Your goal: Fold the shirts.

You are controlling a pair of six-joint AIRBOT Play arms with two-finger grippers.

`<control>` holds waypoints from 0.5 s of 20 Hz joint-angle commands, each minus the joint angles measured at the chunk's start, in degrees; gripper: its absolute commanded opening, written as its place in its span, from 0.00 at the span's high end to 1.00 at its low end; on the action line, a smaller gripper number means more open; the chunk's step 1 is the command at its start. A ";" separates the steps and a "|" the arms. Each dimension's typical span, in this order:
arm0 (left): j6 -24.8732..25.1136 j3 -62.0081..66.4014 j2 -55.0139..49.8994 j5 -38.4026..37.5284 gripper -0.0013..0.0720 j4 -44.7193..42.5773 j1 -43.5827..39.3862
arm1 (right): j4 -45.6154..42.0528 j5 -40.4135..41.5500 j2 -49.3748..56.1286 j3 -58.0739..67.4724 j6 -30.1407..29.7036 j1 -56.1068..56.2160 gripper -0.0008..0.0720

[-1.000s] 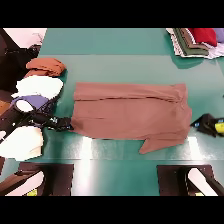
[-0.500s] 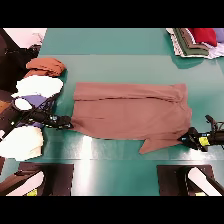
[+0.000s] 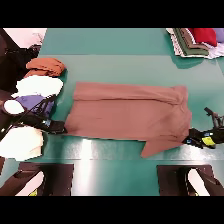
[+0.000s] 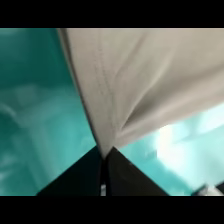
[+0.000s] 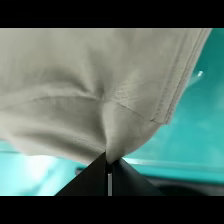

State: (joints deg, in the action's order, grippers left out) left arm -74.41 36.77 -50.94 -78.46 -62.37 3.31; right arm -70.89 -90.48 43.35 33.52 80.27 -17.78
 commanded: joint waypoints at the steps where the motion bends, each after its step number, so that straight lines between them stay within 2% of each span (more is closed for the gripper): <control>1: -3.23 0.20 8.50 -10.19 0.95 -2.21 0.00 | -4.13 -6.29 -9.29 4.81 4.92 3.52 0.97; 3: -3.65 1.66 10.67 -10.29 0.95 1.16 0.00 | -4.09 -5.51 -11.80 8.17 6.25 5.92 0.97; 5: -3.65 4.09 10.08 -5.84 0.95 2.82 0.00 | -4.13 -3.02 -9.25 12.55 6.93 8.90 0.96; 10: -1.79 9.66 -0.52 8.35 0.95 2.73 0.02 | -4.33 7.08 9.35 23.58 6.73 16.52 0.97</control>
State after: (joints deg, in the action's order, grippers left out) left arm -77.30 43.40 -46.61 -77.91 -60.14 3.31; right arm -74.98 -89.10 44.40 51.13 86.50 -5.06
